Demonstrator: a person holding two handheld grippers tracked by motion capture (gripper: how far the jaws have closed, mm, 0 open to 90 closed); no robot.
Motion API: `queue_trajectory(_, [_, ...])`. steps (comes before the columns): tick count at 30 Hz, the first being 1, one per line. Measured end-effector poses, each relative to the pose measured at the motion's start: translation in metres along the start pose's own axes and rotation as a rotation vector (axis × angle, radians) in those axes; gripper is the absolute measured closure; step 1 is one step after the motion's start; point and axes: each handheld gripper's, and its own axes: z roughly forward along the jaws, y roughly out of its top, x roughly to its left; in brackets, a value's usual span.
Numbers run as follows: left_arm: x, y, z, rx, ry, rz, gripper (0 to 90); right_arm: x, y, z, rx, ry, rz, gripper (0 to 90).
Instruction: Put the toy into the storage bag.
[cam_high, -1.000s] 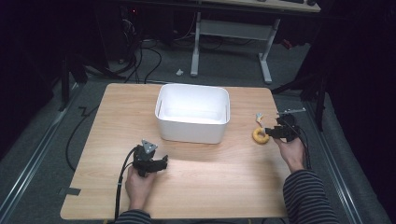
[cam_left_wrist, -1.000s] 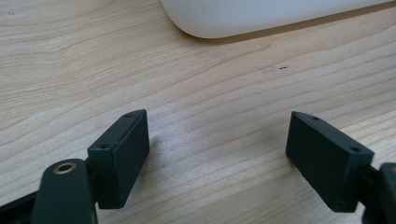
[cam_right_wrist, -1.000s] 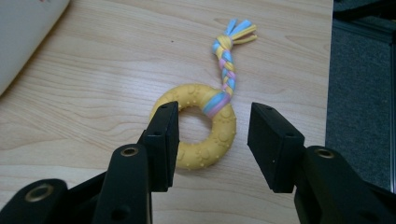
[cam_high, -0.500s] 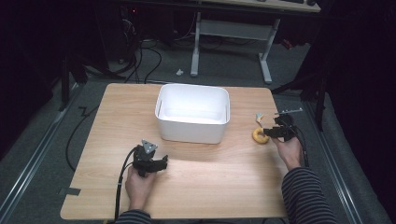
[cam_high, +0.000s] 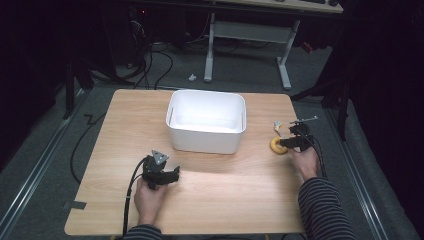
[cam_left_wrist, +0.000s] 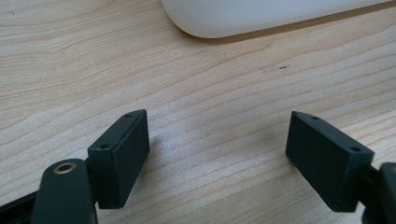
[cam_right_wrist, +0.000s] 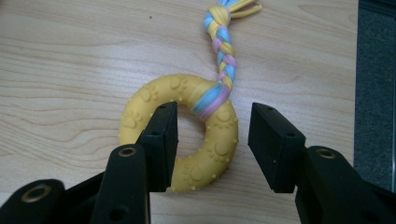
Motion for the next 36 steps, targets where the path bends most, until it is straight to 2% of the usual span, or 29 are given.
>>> queue_trajectory(6, [0.000, 0.000, 0.000, 0.000, 0.000, 0.000, 21.9, -0.001, 0.000, 0.007, 0.015, 0.007, 0.011, 53.7])
queue_trajectory(11, [0.000, 0.000, 0.000, 0.000, 0.000, 0.000, 21.8, -0.001, 0.000, 0.010, 0.031, -0.007, 0.012, 55.3])
queue_trajectory(14, [0.000, 0.000, 0.000, 0.000, 0.000, 0.000, 21.9, -0.002, -0.001, 0.014, 0.030, -0.007, 0.015, 57.3])
queue_trajectory(18, [0.000, 0.000, 0.000, 0.000, 0.000, 0.000, 21.9, -0.002, -0.001, 0.017, 0.060, 0.002, 0.016, 62.7])
queue_trajectory(27, [0.000, 0.000, 0.000, 0.000, 0.000, 0.000, 21.9, -0.001, -0.002, 0.018, 0.052, -0.002, 0.025, 64.4])
queue_trajectory(36, [0.000, 0.000, 0.000, 0.001, -0.001, 0.000, 21.9, 0.001, -0.003, 0.013, 0.030, -0.002, 0.008, 66.6])
